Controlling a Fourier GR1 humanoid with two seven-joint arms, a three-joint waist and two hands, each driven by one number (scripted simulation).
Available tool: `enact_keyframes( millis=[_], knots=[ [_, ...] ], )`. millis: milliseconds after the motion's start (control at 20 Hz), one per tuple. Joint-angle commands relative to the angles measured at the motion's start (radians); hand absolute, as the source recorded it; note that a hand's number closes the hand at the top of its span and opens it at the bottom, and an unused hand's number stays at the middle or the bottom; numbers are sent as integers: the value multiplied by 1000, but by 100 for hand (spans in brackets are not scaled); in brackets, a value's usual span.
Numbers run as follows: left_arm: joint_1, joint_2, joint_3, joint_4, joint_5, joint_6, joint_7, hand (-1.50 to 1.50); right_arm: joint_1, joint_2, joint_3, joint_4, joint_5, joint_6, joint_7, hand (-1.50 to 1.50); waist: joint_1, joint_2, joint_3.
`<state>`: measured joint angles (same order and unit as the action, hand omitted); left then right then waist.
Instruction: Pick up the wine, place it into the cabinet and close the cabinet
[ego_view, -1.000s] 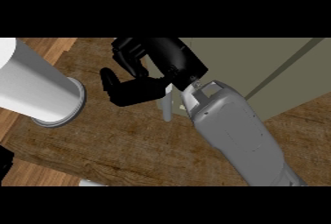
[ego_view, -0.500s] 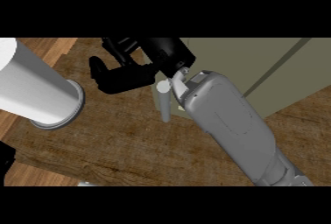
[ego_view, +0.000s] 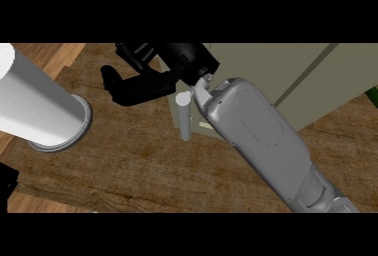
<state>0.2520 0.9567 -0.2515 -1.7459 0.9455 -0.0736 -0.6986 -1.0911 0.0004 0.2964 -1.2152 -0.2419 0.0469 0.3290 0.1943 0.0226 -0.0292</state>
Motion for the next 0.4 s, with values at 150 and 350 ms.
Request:
enact_keyframes(
  millis=[150, 350],
  knots=[
    [8, 1, 4, -1, -3, 4, -1, 150, 58, -124, -115, 182, 7, 0, -82, 150, -46, 70, 27],
    [11, -13, -3, 4, -10, 11, -7, 150, 61, -124, -117, 199, -2, 22, -122, 150, -63, 68, 25]
  ],
)
